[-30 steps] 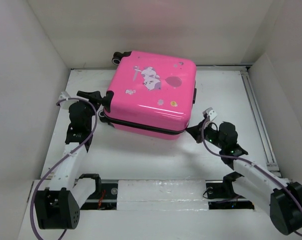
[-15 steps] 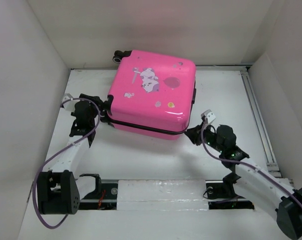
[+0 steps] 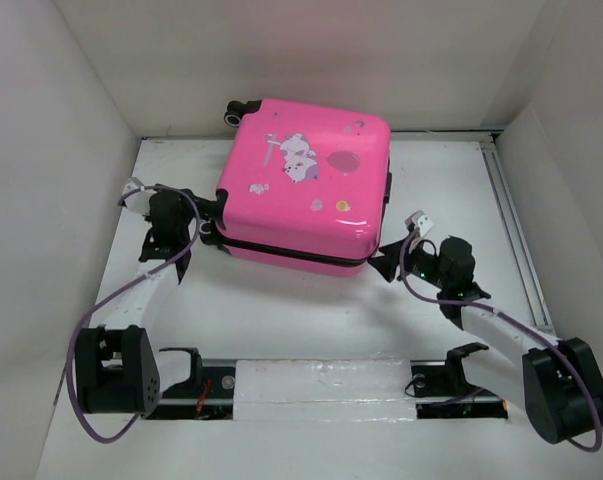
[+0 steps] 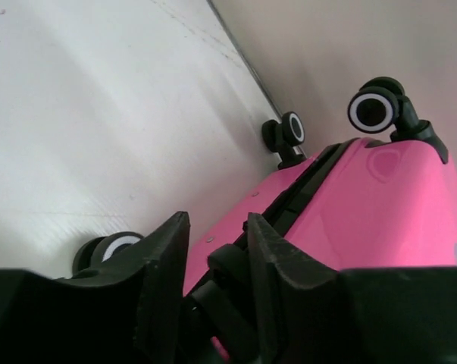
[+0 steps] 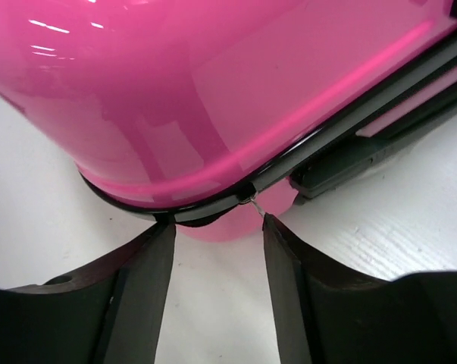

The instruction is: Pack the luggage

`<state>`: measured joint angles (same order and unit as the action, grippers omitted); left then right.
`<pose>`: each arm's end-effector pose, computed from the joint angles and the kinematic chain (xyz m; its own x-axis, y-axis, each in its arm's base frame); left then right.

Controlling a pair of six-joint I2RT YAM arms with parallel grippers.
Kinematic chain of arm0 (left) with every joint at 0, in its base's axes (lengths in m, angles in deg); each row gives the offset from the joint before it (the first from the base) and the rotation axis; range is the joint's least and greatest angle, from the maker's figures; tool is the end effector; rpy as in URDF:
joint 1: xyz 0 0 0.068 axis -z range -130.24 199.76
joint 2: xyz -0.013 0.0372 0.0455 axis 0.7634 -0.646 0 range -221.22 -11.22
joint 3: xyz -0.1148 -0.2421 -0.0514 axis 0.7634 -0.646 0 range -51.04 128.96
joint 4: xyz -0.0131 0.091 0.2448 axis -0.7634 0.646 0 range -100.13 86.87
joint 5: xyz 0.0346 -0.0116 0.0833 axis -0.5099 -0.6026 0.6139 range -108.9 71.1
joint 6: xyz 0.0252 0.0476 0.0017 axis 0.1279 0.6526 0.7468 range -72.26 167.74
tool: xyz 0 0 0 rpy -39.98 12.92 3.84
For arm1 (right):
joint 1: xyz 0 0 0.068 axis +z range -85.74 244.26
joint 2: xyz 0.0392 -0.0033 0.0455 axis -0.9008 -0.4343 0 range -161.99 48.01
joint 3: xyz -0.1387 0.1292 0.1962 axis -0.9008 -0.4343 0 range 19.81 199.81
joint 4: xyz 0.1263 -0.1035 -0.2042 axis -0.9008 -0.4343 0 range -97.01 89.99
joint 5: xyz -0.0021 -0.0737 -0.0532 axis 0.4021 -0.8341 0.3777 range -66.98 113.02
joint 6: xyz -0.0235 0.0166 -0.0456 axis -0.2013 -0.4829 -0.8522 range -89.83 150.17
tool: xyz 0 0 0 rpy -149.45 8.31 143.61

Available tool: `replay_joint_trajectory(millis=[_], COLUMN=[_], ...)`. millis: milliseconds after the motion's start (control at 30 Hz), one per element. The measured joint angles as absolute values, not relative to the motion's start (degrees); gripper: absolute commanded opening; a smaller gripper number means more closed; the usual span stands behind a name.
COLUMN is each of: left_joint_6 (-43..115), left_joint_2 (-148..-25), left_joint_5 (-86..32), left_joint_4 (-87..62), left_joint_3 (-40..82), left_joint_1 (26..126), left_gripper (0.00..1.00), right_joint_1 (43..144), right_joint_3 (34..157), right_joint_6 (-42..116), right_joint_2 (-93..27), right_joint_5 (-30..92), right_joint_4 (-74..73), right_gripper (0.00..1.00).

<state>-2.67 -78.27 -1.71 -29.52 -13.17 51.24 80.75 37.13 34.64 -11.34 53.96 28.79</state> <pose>0.2668 0.0037 0.2711 0.0970 -0.7390 -0.6667 -0.3008 0.6168 -0.7274 0.1956 0.0769 0.1973 -0.2751 -0.0117 -0.9613 -0.7040 0.6835 0.1931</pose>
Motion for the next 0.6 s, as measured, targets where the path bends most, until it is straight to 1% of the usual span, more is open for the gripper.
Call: replay_joint_trajectory(millis=[67,200,367,400,500,600], left_joint_6=[-3.2,-2.6,-2.7,-2.7,-2.9,-3.2], left_joint_2=[-79.3,-82.0,-82.2,-82.1,-80.8,-77.0], left_joint_5=[-2.4,-3.8,-6.0,-6.3,-7.1,-7.7], left_joint_4=[-29.7,-29.2,-29.4,-29.3,-28.9,-28.2], left_joint_3=[-11.6,-7.7,-7.4,-7.4,-7.8,-8.8], left_joint_1=[51.3,52.0,52.4,52.4,52.4,52.4], left_gripper=[0.00,0.00,0.00,0.00,0.00,0.00], right_joint_1=[78.9,76.0,72.5,72.0,71.0,70.7], right_joint_3=[36.4,35.7,35.7,35.7,35.7,35.7], right_joint_6=[34.7,35.3,37.1,37.5,38.1,39.2], right_joint_2=[-11.9,-15.5,-19.3,-19.7,-21.4,-24.3], right_joint_5=[57.5,62.9,68.4,69.2,71.1,73.0], right_joint_4=[32.1,38.6,44.0,44.8,47.6,51.1], right_gripper=[0.59,0.62,0.63,0.65,0.65,0.66])
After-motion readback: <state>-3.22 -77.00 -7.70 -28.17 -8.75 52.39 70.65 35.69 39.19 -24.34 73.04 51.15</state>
